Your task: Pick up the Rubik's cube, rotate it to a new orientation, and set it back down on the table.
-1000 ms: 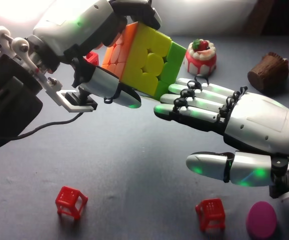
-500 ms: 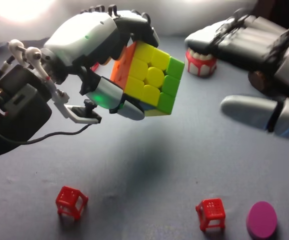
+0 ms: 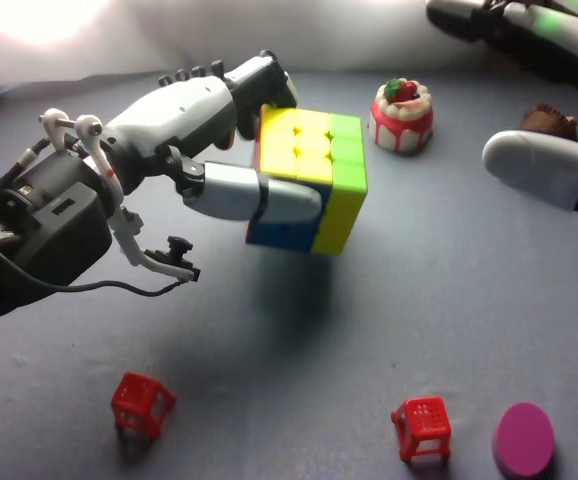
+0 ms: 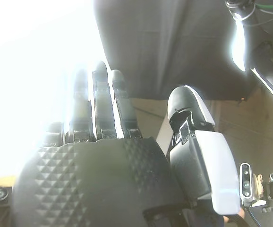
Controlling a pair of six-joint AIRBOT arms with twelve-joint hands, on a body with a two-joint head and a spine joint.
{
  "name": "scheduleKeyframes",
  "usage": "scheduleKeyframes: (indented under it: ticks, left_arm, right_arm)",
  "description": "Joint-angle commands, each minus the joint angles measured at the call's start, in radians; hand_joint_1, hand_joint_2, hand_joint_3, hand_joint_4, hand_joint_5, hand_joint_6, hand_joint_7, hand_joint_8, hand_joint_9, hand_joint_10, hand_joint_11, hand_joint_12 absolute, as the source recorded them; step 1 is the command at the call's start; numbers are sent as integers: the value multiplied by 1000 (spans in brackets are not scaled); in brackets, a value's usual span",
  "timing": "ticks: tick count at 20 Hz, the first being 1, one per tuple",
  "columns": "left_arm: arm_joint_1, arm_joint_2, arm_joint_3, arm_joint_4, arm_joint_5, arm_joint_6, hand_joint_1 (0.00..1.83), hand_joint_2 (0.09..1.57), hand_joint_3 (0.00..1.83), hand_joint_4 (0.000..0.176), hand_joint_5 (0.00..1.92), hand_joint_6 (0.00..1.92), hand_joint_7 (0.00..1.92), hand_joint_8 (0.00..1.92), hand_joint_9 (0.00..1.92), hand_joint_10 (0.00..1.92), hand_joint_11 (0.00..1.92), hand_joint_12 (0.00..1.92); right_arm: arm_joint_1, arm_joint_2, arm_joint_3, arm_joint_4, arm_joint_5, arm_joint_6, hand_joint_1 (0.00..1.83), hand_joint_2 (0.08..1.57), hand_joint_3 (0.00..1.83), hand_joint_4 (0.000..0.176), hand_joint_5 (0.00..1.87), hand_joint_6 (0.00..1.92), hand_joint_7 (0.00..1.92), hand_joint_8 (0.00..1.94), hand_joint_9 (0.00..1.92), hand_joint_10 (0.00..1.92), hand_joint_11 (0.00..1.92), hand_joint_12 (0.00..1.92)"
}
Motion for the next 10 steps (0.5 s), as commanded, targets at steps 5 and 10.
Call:
scheduleKeyframes:
  ticks: [5, 10]
  left_arm:
    - [15, 11, 5, -20, -167, -50, 589, 1182, 0, 82, 0, 39, 21, 20, 13, 345, 0, 1382]
    - [34, 71, -45, -32, -213, -3, 500, 884, 0, 121, 0, 0, 0, 0, 0, 0, 0, 22]
  right_arm:
    - [13, 7, 3, 34, 125, 6, 0, 1393, 2, 0, 106, 256, 296, 7, 0, 752, 0, 1215]
    - [13, 12, 3, 39, 125, 6, 0, 1392, 0, 0, 93, 262, 277, 3, 0, 814, 0, 1313]
